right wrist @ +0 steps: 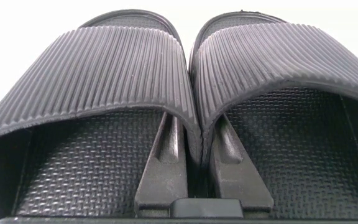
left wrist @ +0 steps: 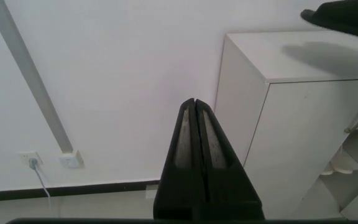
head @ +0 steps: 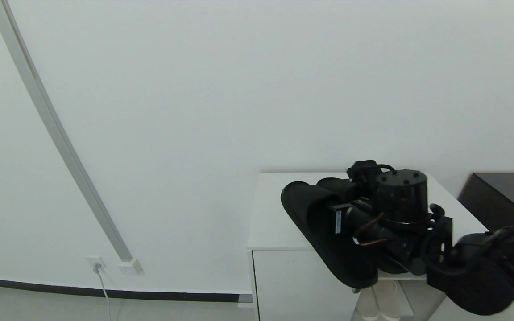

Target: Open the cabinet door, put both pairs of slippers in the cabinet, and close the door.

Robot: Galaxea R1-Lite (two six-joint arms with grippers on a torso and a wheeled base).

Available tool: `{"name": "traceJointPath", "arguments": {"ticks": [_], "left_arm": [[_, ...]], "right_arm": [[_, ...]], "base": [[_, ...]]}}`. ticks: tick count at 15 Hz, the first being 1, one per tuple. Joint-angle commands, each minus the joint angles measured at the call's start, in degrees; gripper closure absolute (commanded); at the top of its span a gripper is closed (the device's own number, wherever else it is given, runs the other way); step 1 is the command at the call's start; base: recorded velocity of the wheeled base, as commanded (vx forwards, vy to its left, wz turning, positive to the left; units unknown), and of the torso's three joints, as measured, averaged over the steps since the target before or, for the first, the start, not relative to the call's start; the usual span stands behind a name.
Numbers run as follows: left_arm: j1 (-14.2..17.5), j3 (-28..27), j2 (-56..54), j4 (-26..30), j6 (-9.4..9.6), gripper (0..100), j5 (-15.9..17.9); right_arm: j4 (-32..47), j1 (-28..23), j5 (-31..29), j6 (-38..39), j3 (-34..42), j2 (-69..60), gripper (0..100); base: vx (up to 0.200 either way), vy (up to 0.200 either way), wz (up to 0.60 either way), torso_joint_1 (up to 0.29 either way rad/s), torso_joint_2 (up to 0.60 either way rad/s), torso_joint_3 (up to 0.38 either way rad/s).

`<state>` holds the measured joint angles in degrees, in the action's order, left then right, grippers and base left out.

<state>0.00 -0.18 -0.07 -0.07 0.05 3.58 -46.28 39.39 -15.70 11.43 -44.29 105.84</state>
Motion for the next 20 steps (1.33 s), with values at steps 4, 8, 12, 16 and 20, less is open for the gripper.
{"name": "traceJointPath", "arguments": {"ticks": [4,8,12,16,20], "left_arm": [[0.0,0.01,0.07,-0.01,-0.05,100,0.02],[0.0,0.01,0.07,-0.01,-0.05,100,0.02],[0.0,0.01,0.07,-0.01,-0.14,100,0.02],[0.0,0.01,0.07,-0.01,-0.22,100,0.11],[0.0,0.01,0.07,-0.01,-0.31,100,0.11]], "right_arm": [[1.28,3.85,7.62,-0.36,9.22,-11.97,100],[1.28,4.91,7.53,-0.36,10.8,-13.29,100],[1.19,5.35,7.18,-0.45,11.51,-13.47,100],[1.19,6.93,7.0,-0.54,12.65,-13.73,100],[1.19,7.19,7.0,-0.54,13.26,-13.64,100]], "base": [[0.0,0.0,0.0,0.0,0.0,0.0],[0.0,0.0,0.0,0.0,0.0,0.0],[0.0,0.0,0.0,0.0,0.0,0.0],[-0.2,0.0,0.0,0.009,0.01,0.0],[-0.2,0.0,0.0,-0.006,0.0,0.004]]}}
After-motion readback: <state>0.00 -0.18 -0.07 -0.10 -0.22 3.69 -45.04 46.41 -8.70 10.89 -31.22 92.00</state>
